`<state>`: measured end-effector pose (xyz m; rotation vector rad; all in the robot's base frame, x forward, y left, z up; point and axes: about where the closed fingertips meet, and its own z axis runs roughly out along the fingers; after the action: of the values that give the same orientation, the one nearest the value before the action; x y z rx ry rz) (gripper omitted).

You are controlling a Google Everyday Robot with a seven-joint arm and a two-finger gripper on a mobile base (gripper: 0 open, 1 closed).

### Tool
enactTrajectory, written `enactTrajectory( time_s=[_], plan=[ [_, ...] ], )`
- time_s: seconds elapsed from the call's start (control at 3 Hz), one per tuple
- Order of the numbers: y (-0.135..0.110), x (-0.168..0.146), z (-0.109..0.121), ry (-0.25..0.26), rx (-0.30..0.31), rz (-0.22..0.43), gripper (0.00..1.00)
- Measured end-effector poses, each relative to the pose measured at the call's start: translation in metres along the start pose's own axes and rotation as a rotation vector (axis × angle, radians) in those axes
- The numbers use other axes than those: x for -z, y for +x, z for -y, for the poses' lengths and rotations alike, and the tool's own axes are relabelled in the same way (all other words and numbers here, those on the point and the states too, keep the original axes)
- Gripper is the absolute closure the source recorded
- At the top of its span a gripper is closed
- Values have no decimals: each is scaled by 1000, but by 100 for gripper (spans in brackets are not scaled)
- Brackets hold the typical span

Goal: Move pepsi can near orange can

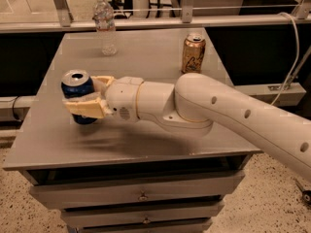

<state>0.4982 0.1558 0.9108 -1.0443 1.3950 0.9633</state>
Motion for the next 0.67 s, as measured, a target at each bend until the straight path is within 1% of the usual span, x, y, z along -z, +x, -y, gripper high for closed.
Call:
enactTrajectory(
  time_s=[0.33, 0.67],
  plan=[
    [0, 0, 0, 0, 0, 0, 100],
    [-4, 43, 22, 110, 45, -52, 100]
  ],
)
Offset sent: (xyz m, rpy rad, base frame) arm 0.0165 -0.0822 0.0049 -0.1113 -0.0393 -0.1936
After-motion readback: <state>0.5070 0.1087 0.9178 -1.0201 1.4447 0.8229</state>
